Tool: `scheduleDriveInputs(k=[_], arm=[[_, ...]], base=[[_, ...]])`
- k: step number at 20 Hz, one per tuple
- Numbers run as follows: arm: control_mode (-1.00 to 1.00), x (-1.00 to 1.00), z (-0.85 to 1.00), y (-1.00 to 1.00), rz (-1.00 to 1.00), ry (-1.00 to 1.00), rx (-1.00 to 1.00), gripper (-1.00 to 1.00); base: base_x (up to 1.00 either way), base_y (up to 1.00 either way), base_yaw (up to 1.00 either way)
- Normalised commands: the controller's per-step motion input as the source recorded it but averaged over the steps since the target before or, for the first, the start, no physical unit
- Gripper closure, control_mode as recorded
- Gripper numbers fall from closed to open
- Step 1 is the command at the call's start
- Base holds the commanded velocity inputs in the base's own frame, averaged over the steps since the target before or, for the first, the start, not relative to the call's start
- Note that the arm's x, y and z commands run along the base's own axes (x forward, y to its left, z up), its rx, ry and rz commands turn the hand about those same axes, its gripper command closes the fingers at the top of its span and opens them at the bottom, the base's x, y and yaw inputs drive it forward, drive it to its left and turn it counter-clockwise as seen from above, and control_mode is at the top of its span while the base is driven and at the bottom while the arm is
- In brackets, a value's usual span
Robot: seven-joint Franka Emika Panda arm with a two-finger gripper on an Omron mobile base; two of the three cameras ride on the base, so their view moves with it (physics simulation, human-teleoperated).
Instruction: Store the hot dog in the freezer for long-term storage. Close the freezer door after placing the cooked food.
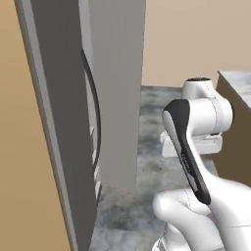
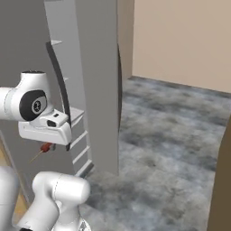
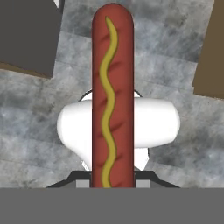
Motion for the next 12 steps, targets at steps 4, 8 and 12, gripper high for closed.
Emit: scheduleDriveInputs(k=[4, 8, 12], arm=[[1.00, 0.00, 0.00, 0.00, 0.00, 0.00, 0.00, 1.00], [1.00, 0.00, 0.00, 0.00, 0.00, 0.00, 0.00, 1.00], [1.00, 0.00, 0.00, 0.00, 0.00, 0.00, 0.00, 1.00]], base=[[0.63, 0.00, 0.02], [0.75, 0.00, 0.10], [0.70, 0.00, 0.19]])
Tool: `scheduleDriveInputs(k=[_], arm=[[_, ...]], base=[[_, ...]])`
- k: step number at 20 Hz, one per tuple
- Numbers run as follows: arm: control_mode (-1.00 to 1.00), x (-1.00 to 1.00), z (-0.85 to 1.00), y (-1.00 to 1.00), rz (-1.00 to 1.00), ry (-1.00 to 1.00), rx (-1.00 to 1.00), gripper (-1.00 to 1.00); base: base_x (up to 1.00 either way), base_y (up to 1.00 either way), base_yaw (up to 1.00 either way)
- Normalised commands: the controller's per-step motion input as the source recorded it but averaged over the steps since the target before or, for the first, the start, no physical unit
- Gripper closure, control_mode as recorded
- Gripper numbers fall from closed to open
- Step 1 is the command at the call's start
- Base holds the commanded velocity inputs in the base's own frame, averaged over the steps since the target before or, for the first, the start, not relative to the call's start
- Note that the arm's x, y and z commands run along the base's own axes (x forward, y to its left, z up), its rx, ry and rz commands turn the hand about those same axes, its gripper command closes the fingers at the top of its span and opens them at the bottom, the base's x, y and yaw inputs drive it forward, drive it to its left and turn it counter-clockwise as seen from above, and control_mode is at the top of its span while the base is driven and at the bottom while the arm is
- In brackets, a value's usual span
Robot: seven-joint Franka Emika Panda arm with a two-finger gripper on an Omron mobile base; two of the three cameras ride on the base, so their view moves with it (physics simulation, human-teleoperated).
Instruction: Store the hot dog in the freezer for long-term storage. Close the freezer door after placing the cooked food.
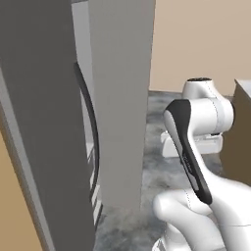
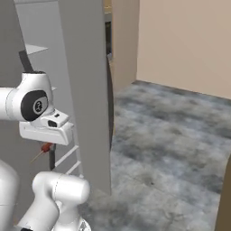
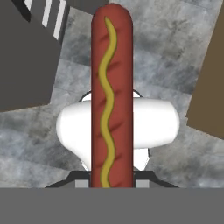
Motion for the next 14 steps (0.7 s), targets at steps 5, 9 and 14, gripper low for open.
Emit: scheduleDriveInputs(k=[5, 9, 14], arm=[[1.00, 0.00, 0.00, 0.00, 0.00, 0.00, 0.00, 1.00], [1.00, 0.00, 0.00, 0.00, 0.00, 0.00, 0.00, 1.00], [1.00, 0.00, 0.00, 0.00, 0.00, 0.00, 0.00, 1.00]], base=[[0.23, 0.00, 0.41], [0.06, 0.03, 0.37], [0.16, 0.00, 0.44]])
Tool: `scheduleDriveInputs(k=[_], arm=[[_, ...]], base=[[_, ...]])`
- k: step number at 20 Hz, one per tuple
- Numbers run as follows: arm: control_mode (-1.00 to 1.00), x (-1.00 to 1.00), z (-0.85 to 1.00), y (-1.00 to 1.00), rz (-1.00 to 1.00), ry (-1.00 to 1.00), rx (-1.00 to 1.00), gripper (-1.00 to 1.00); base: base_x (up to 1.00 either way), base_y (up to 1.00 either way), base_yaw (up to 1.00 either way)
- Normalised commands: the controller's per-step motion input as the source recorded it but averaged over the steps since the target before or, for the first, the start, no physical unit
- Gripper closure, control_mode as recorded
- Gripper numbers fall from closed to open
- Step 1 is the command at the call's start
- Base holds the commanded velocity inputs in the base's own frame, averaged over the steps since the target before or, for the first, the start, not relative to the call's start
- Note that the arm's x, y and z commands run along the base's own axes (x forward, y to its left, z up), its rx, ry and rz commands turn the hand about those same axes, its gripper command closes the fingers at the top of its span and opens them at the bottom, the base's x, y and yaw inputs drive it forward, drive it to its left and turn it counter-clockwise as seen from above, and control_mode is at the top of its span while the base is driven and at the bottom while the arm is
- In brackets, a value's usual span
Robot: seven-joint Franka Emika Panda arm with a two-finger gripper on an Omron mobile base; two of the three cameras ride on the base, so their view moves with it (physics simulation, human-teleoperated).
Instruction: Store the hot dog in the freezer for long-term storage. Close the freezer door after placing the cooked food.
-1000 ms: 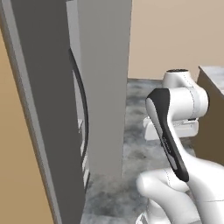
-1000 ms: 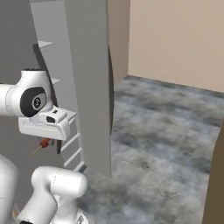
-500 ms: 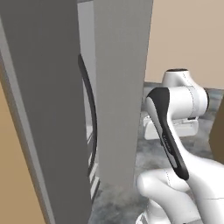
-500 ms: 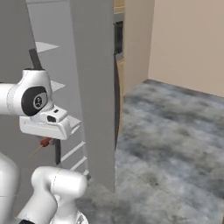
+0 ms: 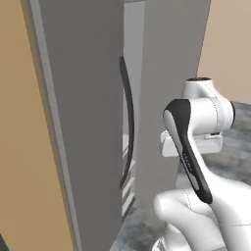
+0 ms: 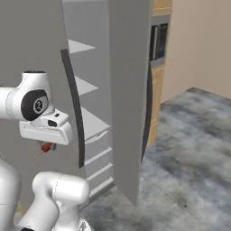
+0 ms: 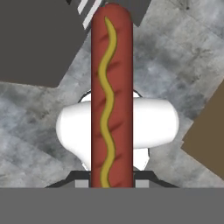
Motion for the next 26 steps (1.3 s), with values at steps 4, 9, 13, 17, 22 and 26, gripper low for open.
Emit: scheduleDriveInputs(k=[4, 9, 13, 17, 22, 26], arm=[[1.00, 0.00, 0.00, 0.00, 0.00, 0.00, 0.00, 1.00], [1.00, 0.00, 0.00, 0.00, 0.00, 0.00, 0.00, 1.00], [1.00, 0.00, 0.00, 0.00, 0.00, 0.00, 0.00, 1.00], [1.00, 0.00, 0.00, 0.00, 0.00, 0.00, 0.00, 1.00], [1.00, 0.00, 0.00, 0.00, 0.00, 0.00, 0.00, 1.00], [1.00, 0.00, 0.00, 0.00, 0.00, 0.00, 0.00, 1.00]], base=[[0.20, -0.01, 0.46], [0.10, -0.33, 0.47], [0.09, -0.33, 0.45], [0.00, -0.45, 0.35], [-0.09, -0.51, 0.21], [-0.08, -0.49, 0.14]])
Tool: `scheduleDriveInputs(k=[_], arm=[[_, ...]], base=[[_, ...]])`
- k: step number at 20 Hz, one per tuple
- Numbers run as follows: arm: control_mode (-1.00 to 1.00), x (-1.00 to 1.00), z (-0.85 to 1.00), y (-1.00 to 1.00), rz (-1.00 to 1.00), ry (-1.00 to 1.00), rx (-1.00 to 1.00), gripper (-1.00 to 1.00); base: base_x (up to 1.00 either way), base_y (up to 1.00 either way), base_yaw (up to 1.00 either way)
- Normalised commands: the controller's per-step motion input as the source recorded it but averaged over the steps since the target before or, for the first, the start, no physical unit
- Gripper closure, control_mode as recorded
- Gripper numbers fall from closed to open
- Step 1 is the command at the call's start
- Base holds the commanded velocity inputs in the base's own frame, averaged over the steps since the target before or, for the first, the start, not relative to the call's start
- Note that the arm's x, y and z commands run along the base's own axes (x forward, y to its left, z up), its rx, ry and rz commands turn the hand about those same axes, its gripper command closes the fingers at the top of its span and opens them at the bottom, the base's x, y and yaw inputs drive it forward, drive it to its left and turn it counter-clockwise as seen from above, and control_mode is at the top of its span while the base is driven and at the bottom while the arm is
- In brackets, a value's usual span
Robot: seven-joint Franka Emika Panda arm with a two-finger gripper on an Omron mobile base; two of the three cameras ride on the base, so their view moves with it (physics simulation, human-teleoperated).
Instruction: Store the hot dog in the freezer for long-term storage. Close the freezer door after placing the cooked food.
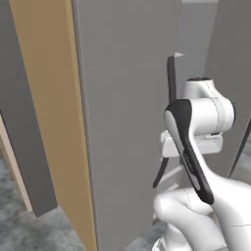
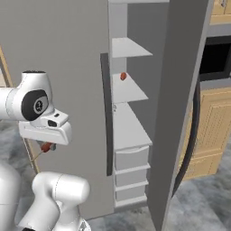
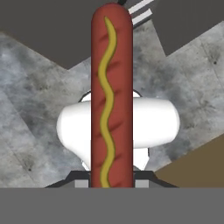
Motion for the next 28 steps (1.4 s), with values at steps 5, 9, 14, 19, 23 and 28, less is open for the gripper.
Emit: scheduleDriveInputs(k=[5, 9, 14, 19, 23, 28], arm=[[1.00, 0.00, 0.00, 0.00, 0.00, 0.00, 0.00, 1.00], [1.00, 0.00, 0.00, 0.00, 0.00, 0.00, 0.00, 1.00], [1.00, 0.00, 0.00, 0.00, 0.00, 0.00, 0.00, 1.00], [1.00, 0.00, 0.00, 0.00, 0.00, 0.00, 0.00, 1.00], [1.00, 0.00, 0.00, 0.00, 0.00, 0.00, 0.00, 1.00], [1.00, 0.00, 0.00, 0.00, 0.00, 0.00, 0.00, 1.00]], base=[[-0.25, -0.50, 0.03], [-0.35, -0.47, 0.00], [-0.44, -0.42, 0.00], [-0.03, -0.22, 0.00], [0.27, -0.34, 0.00], [0.29, -0.42, 0.00]])
